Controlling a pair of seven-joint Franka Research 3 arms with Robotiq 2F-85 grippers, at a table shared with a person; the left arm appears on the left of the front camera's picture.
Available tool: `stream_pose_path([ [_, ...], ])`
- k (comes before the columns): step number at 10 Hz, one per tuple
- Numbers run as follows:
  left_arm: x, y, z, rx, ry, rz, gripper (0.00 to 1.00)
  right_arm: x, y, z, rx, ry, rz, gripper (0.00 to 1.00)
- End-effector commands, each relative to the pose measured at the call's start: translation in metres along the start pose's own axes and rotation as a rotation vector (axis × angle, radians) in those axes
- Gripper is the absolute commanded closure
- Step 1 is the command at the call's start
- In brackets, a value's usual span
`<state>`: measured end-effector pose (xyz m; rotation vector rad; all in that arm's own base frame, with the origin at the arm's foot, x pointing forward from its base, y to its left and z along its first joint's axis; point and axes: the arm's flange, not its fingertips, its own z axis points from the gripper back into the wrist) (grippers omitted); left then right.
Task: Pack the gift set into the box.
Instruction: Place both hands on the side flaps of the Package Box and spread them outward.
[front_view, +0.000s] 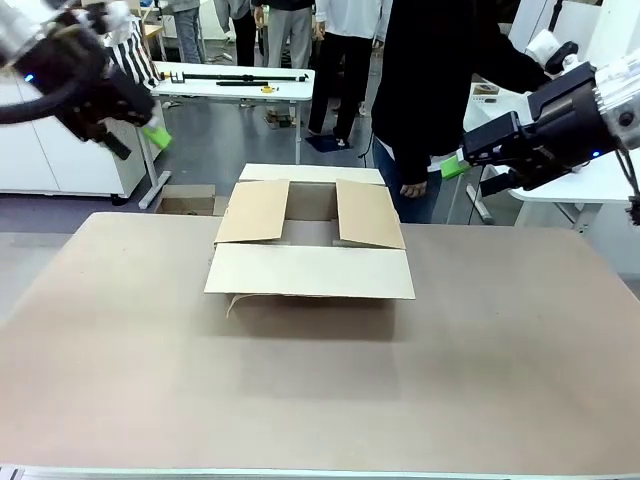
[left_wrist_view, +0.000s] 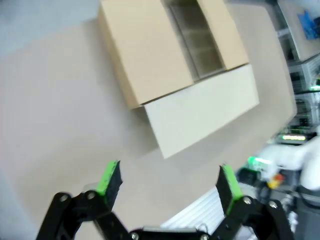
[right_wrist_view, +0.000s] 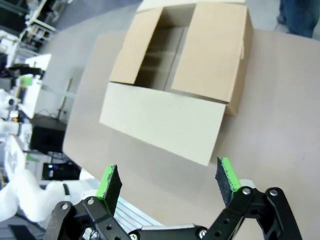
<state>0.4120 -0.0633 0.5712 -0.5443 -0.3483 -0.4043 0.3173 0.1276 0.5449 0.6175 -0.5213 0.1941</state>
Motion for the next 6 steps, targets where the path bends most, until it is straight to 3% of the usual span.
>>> stream_pose_path([
  [1, -0.037, 0.029, -0.021, -0.799, -0.218, 0.123, 0.0, 0.003, -0.002, -0.002, 0.019, -0.016, 0.013, 0.0],
  [2, -0.036, 0.031, -0.03, -0.853, -0.18, 0.21, 0.0, 0.003, -0.002, -0.002, 0.019, -0.016, 0.013, 0.0],
  [3, -0.025, 0.013, -0.039, -0.806, -0.032, 0.32, 0.0, 0.003, -0.002, -0.002, 0.019, -0.016, 0.013, 0.0],
  [4, -0.037, 0.034, -0.011, -0.309, -0.121, 0.056, 0.0, 0.003, -0.002, -0.002, 0.019, -0.016, 0.013, 0.0],
  [6, -0.037, 0.034, -0.011, -0.309, -0.121, 0.056, 0.0, 0.003, -0.002, -0.002, 0.019, -0.016, 0.013, 0.0],
])
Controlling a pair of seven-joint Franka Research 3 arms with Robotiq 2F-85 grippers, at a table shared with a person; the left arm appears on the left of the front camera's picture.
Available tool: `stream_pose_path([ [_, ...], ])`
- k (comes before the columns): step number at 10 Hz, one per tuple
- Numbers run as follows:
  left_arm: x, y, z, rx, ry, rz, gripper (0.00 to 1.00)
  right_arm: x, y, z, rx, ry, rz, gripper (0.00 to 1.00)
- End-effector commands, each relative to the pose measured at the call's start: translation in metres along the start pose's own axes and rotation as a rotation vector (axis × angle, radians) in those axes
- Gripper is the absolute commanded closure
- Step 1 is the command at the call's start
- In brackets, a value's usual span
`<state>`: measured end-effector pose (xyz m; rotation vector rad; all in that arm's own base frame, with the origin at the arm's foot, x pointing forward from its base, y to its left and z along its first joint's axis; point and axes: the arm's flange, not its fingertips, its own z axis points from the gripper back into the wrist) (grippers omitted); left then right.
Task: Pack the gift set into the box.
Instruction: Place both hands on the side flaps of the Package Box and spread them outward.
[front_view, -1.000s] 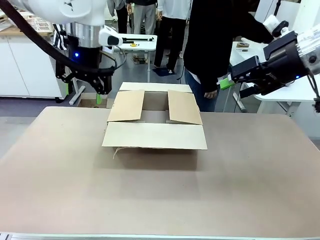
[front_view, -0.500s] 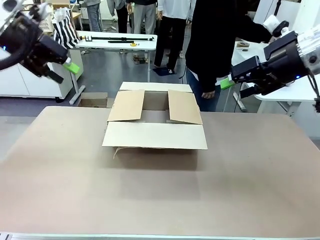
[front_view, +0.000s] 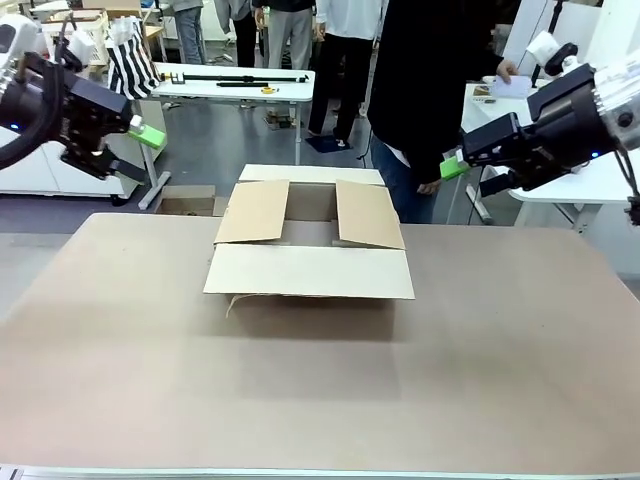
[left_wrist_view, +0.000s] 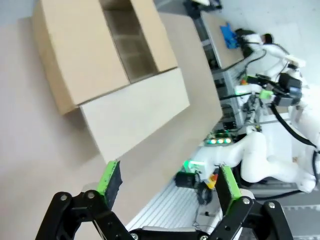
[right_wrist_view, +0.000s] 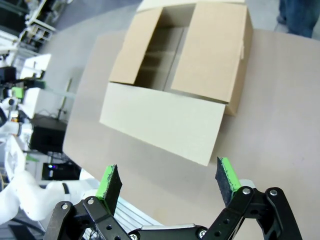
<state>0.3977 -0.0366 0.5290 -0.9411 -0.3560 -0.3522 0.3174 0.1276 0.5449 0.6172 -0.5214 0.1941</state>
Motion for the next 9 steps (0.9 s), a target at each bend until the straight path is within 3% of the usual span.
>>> stream_pose_path([
  [1, -0.003, 0.0, -0.008, -0.053, 0.002, 0.015, 0.0, 0.0, 0.0, 0.0, 0.0, 0.0, 0.0, 0.0],
  [2, 0.022, -0.003, -0.022, -0.005, 0.052, 0.051, 0.0, 0.026, 0.01, -0.023, -0.167, 0.006, -0.05, 0.0],
  [3, 0.053, -0.019, -0.051, 0.173, 0.046, 0.073, 0.0, 0.055, 0.028, -0.064, -0.295, 0.048, -0.028, 0.0],
  [4, 0.075, -0.035, -0.083, 0.228, 0.115, 0.054, 0.0, 0.079, 0.036, -0.104, -0.386, 0.121, -0.027, 0.0],
  [5, 0.092, -0.037, -0.114, 0.408, 0.144, 0.045, 0.0, 0.099, 0.029, -0.147, -0.461, 0.187, -0.028, 0.0],
  [6, 0.1, -0.033, -0.145, 0.485, 0.185, 0.051, 0.0, 0.108, 0.009, -0.191, -0.51, 0.241, -0.062, 0.0],
  [7, 0.1, -0.028, -0.168, 0.482, 0.232, 0.073, 0.0, 0.104, -0.001, -0.218, -0.564, 0.209, -0.087, 0.0],
  [8, 0.098, -0.017, -0.18, 0.49, 0.279, 0.117, 0.0, 0.101, -0.001, -0.215, -0.612, 0.125, 0.001, 0.0],
  [9, 0.089, -0.04, -0.166, 0.424, 0.153, 0.012, 0.0, 0.082, -0.014, -0.2, -0.471, 0.202, -0.044, 0.0],
])
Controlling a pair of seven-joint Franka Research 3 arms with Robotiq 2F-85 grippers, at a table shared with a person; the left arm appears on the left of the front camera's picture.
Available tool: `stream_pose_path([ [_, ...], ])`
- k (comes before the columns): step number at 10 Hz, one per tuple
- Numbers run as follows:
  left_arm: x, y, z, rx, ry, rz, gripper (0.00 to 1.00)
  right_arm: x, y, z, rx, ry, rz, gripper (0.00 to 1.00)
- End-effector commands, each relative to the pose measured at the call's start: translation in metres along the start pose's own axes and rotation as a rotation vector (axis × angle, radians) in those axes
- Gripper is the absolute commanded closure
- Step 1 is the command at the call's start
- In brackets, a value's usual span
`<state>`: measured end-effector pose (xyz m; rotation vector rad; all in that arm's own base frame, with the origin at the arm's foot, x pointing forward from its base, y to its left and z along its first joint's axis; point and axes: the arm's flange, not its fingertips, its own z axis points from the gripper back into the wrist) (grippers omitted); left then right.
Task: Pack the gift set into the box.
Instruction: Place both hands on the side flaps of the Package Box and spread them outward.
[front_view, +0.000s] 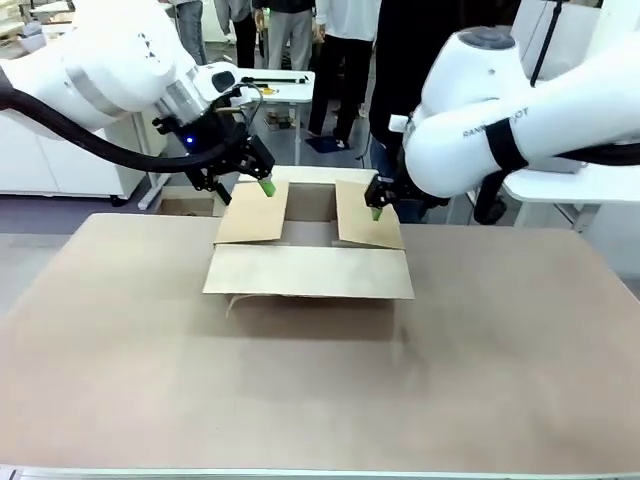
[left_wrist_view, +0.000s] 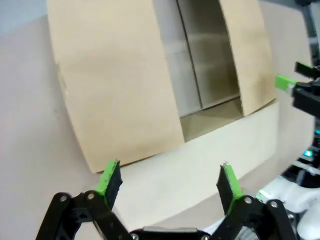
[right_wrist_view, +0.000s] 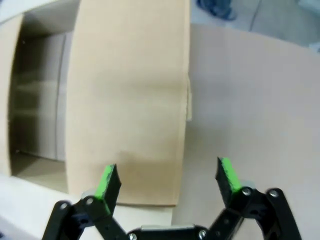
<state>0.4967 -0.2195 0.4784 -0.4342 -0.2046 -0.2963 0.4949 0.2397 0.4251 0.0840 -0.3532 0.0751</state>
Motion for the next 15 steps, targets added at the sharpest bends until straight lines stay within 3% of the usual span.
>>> stream_pose_path([
  [1, -0.008, -0.006, 0.033, -0.056, -0.068, -0.032, 0.0, -0.015, 0.001, 0.024, 0.064, 0.011, -0.002, 0.0],
  [2, -0.008, -0.006, 0.033, -0.056, -0.068, -0.032, 0.0, 0.0, 0.0, 0.0, 0.0, 0.0, 0.0, 0.0],
  [3, 0.0, -0.004, 0.01, -0.01, -0.02, -0.004, 0.0, 0.014, 0.007, 0.003, 0.006, -0.025, 0.023, 0.0],
  [4, 0.004, -0.014, 0.002, -0.004, -0.021, -0.055, 0.0, 0.021, 0.014, 0.002, 0.067, -0.045, 0.075, 0.0],
  [5, 0.001, -0.011, 0.004, -0.113, -0.005, -0.102, 0.0, 0.015, 0.005, 0.01, 0.262, -0.064, 0.129, 0.0],
  [6, -0.007, 0.003, 0.011, -0.141, -0.01, -0.094, 0.0, 0.002, -0.012, 0.028, 0.428, -0.1, 0.098, 0.0],
  [7, -0.007, 0.009, 0.012, -0.058, -0.032, -0.012, 0.0, -0.005, -0.013, 0.038, 0.423, -0.111, 0.134, 0.0],
  [8, -0.008, 0.008, 0.013, -0.091, -0.021, -0.045, 0.0, -0.008, -0.007, 0.045, 0.446, -0.129, 0.18, 0.0],
  [9, -0.011, 0.012, 0.017, -0.155, -0.024, -0.063, 0.0, -0.017, -0.007, 0.057, 0.526, -0.146, 0.228, 0.0],
  [10, -0.018, 0.023, 0.025, -0.304, -0.006, -0.117, 0.0, -0.029, -0.019, 0.071, 0.68, -0.164, 0.254, 0.0],
  [11, -0.022, 0.032, 0.03, -0.31, -0.036, -0.093, 0.0, -0.035, -0.029, 0.079, 0.572, -0.204, 0.159, 0.0],
  [13, -0.012, 0.021, 0.021, -0.266, -0.048, -0.058, 0.0, -0.023, -0.008, 0.063, 0.432, -0.124, 0.196, 0.0],
  [14, -0.002, 0.003, 0.01, -0.172, -0.034, -0.049, 0.0, -0.011, 0.005, 0.046, 0.317, -0.071, 0.189, 0.0],
  [15, 0.006, -0.013, 0.004, -0.127, -0.029, -0.061, 0.0, -0.004, 0.011, 0.04, 0.322, -0.062, 0.218, 0.0],
])
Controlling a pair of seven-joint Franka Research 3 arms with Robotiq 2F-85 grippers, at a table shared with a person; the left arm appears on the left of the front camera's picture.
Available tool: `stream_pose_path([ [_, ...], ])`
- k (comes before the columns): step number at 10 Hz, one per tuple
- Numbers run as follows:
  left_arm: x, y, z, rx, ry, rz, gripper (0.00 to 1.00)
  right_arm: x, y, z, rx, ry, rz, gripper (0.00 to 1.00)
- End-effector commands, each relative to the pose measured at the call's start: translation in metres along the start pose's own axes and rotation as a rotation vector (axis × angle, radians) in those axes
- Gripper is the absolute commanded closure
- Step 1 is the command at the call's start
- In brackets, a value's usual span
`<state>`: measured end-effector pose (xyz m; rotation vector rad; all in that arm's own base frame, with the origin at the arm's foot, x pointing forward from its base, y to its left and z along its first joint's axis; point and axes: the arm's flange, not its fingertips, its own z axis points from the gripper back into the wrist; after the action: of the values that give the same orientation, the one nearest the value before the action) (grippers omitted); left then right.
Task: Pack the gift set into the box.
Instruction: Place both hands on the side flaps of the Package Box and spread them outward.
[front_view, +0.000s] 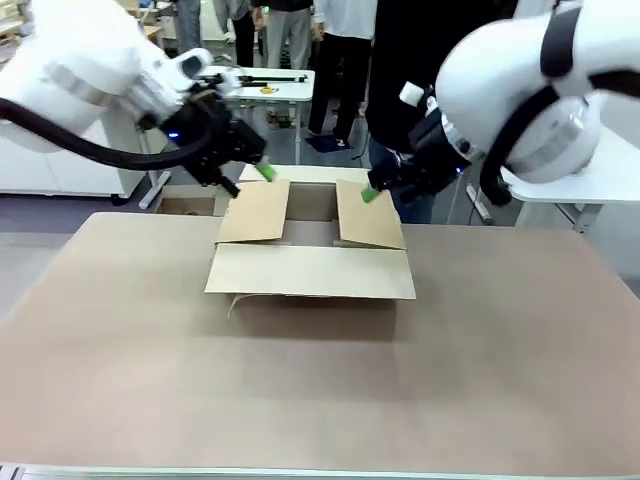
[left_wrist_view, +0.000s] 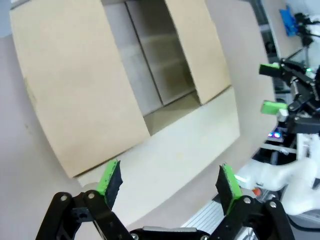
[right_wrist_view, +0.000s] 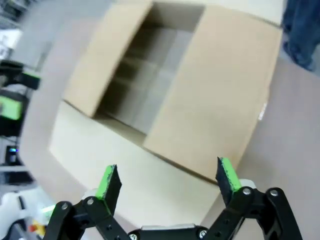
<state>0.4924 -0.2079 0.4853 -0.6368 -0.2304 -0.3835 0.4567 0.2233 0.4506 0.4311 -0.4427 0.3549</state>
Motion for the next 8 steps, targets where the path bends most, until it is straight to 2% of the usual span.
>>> stream_pose_path([
  [1, 0.024, -0.027, -0.02, 0.222, -0.002, 0.087, 0.0, 0.03, 0.014, -0.012, -0.058, 0.049, -0.006, 0.0],
  [2, 0.035, -0.04, -0.029, 0.333, -0.022, 0.131, 0.0, 0.0, 0.0, 0.0, 0.0, 0.0, 0.0, 0.0],
  [4, 0.053, -0.058, -0.055, 0.535, 0.092, 0.125, 0.0, 0.0, 0.0, 0.0, 0.0, 0.0, 0.0, 0.0],
  [6, 0.065, -0.067, -0.077, 0.711, 0.125, 0.136, 0.0, 0.0, 0.0, 0.0, 0.0, 0.0, 0.0, 0.0],
  [8, 0.075, -0.072, -0.102, 0.766, 0.175, 0.127, 0.0, 0.0, 0.0, 0.0, 0.0, 0.0, 0.0, 0.0],
])
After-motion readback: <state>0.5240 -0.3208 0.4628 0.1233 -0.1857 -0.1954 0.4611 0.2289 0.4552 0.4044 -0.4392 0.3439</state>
